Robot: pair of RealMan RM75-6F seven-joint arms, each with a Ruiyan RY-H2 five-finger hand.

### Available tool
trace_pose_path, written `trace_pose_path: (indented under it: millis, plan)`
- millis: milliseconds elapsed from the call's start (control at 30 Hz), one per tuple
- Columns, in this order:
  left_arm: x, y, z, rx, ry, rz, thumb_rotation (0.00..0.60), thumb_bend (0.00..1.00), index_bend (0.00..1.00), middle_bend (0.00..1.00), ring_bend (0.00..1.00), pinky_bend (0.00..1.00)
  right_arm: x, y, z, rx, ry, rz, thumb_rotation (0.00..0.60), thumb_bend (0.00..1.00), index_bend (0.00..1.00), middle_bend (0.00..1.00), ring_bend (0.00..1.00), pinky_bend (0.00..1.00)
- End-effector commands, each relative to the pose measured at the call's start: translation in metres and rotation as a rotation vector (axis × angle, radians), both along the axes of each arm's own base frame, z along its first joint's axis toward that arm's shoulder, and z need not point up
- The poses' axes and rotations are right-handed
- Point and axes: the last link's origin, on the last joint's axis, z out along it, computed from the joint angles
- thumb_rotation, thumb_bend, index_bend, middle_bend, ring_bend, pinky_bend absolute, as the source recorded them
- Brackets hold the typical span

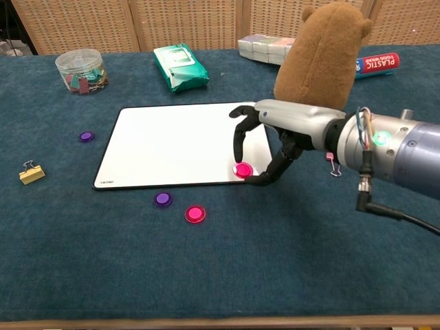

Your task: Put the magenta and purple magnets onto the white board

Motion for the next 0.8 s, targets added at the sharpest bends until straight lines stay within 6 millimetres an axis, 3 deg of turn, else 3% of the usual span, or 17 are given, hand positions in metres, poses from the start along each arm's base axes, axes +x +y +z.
trace_pose_path:
  millis: [33,333,800]
  plan:
    - [-0.001,0.001,0.0,-0.001,-0.001,0.002,0.6,0.0,0.0,0.0,0.0,0.0,0.008,-0.017,-0.005,-0.046,-0.013,-0.041,0.6,0.4,0.57,0.0,0.0,0.0]
    - [-0.002,0.001,0.002,-0.002,-0.011,0.008,0.6,0.0,0.0,0.0,0.0,0.0,0.0,-0.027,-0.017,-0.049,0.011,-0.112,0.6,0.4,0.57,0.0,0.0,0.0]
    - [-0.005,0.002,0.004,-0.003,-0.024,0.016,0.6,0.0,0.0,0.0,0.0,0.0,0.01,-0.029,-0.03,-0.063,0.001,-0.114,0.6,0.4,0.58,0.0,0.0,0.0]
